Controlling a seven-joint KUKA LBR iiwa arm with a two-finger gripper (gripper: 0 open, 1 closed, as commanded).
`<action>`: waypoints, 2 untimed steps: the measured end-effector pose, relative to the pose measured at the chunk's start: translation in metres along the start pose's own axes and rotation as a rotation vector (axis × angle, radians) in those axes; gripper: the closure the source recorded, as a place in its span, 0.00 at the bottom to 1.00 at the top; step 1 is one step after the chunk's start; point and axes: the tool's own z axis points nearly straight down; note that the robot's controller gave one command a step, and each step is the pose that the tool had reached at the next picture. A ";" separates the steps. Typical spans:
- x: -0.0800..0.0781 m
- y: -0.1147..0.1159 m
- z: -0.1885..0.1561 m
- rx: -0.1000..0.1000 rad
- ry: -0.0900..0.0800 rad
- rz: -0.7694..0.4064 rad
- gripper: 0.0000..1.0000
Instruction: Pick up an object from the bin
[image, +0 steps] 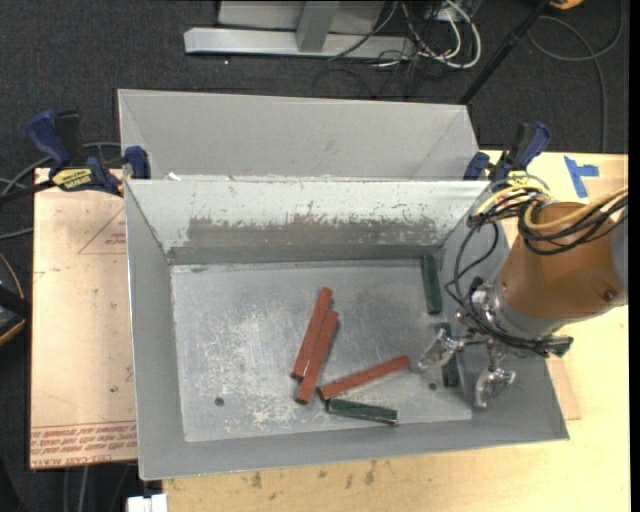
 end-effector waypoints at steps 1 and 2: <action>-0.011 -0.018 0.010 -0.017 0.005 0.095 0.00; -0.022 -0.023 0.009 -0.015 -0.008 -0.117 0.00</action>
Offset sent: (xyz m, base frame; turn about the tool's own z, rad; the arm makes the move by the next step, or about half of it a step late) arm 0.0336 -0.0145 -0.0133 -0.5279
